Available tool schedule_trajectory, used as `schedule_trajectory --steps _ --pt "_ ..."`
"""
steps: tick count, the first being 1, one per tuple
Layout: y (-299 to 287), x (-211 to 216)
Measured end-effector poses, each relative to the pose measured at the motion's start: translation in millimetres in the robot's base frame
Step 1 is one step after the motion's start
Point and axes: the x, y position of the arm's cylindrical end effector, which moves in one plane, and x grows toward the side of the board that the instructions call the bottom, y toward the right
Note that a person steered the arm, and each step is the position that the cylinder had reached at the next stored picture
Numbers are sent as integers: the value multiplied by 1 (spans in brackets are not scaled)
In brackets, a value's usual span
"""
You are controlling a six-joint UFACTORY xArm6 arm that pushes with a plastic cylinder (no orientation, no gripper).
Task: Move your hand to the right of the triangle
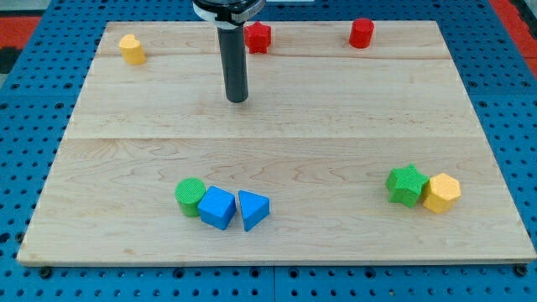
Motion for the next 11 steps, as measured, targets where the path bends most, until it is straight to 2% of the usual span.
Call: schedule_trajectory --steps 2,4,5,8,9,11 --pt "1 0" --pt "124 -65" --pt "145 -81" --pt "150 -99" --pt "131 -53" --pt "115 103"
